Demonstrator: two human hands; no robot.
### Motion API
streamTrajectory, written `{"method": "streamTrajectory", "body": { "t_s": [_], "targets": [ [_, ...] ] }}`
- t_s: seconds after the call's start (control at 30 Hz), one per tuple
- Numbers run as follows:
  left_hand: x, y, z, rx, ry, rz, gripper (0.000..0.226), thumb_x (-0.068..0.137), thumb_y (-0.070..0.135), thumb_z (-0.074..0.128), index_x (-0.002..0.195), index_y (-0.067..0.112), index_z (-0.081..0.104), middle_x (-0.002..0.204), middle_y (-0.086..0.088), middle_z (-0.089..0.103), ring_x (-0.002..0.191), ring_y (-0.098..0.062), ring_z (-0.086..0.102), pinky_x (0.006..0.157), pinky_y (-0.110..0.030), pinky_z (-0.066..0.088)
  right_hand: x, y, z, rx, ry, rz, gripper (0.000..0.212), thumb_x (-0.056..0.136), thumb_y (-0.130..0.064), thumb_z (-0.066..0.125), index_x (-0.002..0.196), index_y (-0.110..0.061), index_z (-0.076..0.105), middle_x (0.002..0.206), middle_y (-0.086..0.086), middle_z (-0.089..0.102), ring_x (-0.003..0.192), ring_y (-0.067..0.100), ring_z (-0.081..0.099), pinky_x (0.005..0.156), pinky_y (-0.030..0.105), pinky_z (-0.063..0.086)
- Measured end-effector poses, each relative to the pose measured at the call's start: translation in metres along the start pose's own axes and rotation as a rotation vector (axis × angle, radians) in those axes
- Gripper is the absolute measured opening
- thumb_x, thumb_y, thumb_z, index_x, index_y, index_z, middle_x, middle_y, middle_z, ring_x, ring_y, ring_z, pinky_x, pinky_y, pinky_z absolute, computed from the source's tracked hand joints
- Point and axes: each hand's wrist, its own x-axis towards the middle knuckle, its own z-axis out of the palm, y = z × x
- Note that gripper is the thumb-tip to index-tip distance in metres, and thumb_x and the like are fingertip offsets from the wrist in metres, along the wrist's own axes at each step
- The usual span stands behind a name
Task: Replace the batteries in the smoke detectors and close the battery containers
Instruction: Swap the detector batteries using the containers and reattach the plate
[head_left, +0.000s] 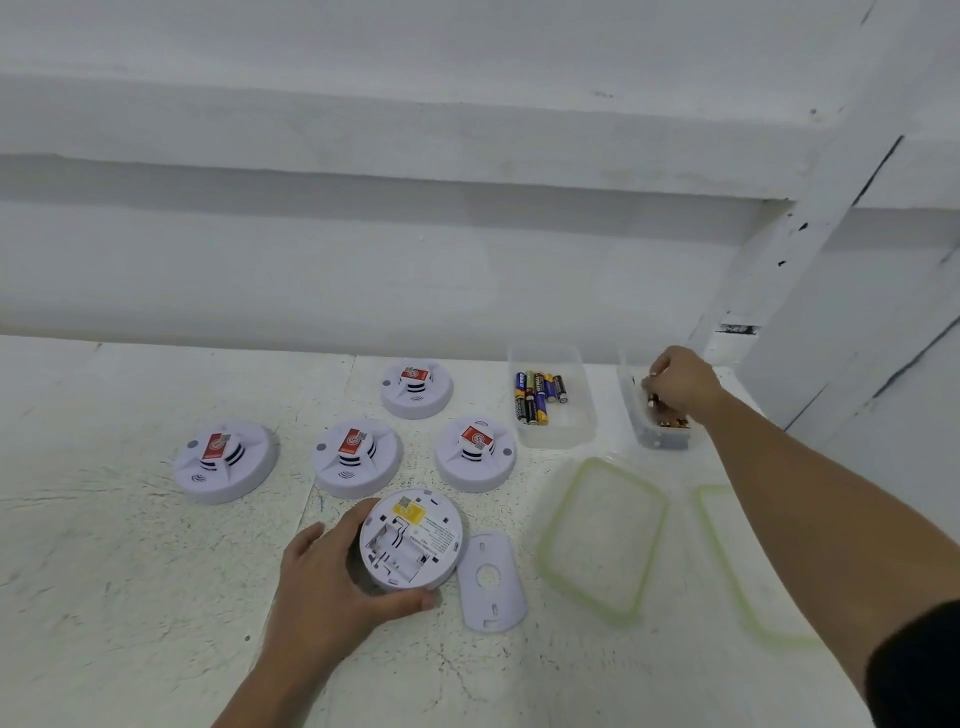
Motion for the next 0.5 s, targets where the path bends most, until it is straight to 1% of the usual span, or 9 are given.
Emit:
{"method": "streamTrajectory", "body": {
  "t_s": [0.07,0.1,0.13,0.2,0.27,0.33,0.37,0.43,0.5],
  "targets": [
    [-0.001,0.007,-0.003,-0.020,0.000,0.005,0.084,0.027,0.093,0.061,0.104,0.067,0.040,0.099,0.059,0.045,0.108,0.030,0.031,0.108,-0.027,0.019,-0.006,-0.004,-0.008,0.335,0.012,0.050,0.012,0.089,0.000,0.053,0.086,-0.010,0.048,0.073,0.013,0.054,0.046,0.025,0.055,0.042,0.030,0.054],
    [-0.002,0.010,-0.005,-0.034,0.001,0.005,0.084,0.025,0.094,0.058,0.101,0.063,0.042,0.099,0.065,0.036,0.105,0.038,0.022,0.106,-0.026,0.018,-0.011,-0.008,-0.012,0.474,0.012,0.055,0.011,0.091,-0.001,0.053,0.087,-0.010,0.050,0.074,0.013,0.053,0.046,0.022,0.055,0.040,0.029,0.053],
    [-0.003,0.012,-0.006,-0.048,0.006,-0.002,0.084,0.023,0.095,0.056,0.099,0.062,0.042,0.097,0.066,0.034,0.102,0.041,0.016,0.104,-0.026,0.018,-0.016,-0.012,-0.015,0.595,0.008,0.052,0.010,0.092,0.000,0.052,0.088,-0.009,0.052,0.075,0.013,0.052,0.049,0.022,0.054,0.040,0.026,0.053],
    [-0.004,0.014,-0.007,-0.066,0.017,-0.016,0.083,0.021,0.096,0.055,0.097,0.065,0.042,0.089,0.057,0.048,0.100,0.043,0.011,0.103,-0.027,0.020,-0.031,-0.024,-0.018,0.801,-0.050,0.054,0.010,0.092,0.001,0.052,0.097,-0.006,0.056,0.077,0.013,0.055,0.056,0.022,0.051,0.046,0.025,0.055],
    [-0.005,0.013,-0.007,-0.060,0.008,-0.022,0.081,0.021,0.095,0.057,0.097,0.072,0.039,0.086,0.052,0.052,0.099,0.044,0.008,0.103,-0.028,0.021,-0.051,-0.036,-0.014,0.945,-0.160,0.077,0.014,0.091,0.004,0.052,0.102,-0.004,0.058,0.079,0.014,0.059,0.061,0.021,0.052,0.051,0.024,0.056],
    [-0.006,0.015,-0.009,-0.038,-0.007,0.003,0.082,0.024,0.087,0.067,0.098,0.078,0.033,0.092,0.064,0.040,0.100,0.044,0.006,0.103,-0.027,0.019,-0.077,-0.049,-0.003,0.991,-0.267,0.083,0.015,0.089,0.008,0.052,0.098,-0.001,0.058,0.083,0.017,0.062,0.065,0.022,0.054,0.053,0.023,0.055],
    [-0.007,0.015,-0.010,-0.036,-0.010,0.013,0.079,0.029,0.080,0.075,0.098,0.074,0.037,0.093,0.067,0.034,0.099,0.044,0.007,0.104,-0.028,0.019,-0.091,-0.055,0.006,0.986,-0.324,0.077,0.015,0.088,0.010,0.052,0.098,0.000,0.057,0.084,0.018,0.063,0.065,0.022,0.055,0.053,0.024,0.055],
    [-0.006,0.014,-0.008,-0.049,-0.004,0.020,0.075,0.035,0.067,0.086,0.095,0.063,0.041,0.085,0.058,0.046,0.098,0.045,0.006,0.105,-0.028,0.021,-0.120,-0.066,0.023,0.925,-0.429,0.047,0.017,0.085,0.012,0.055,0.099,0.002,0.056,0.086,0.020,0.065,0.062,0.022,0.056,0.054,0.024,0.055],
    [-0.007,0.012,-0.008,-0.050,0.002,0.025,0.072,0.039,0.065,0.085,0.095,0.061,0.040,0.088,0.047,0.049,0.099,0.043,0.008,0.105,-0.026,0.020,-0.152,-0.073,0.044,0.810,-0.533,-0.028,0.016,0.082,0.012,0.059,0.095,0.003,0.059,0.085,0.021,0.064,0.059,0.022,0.057,0.057,0.026,0.057]
  ]
}}
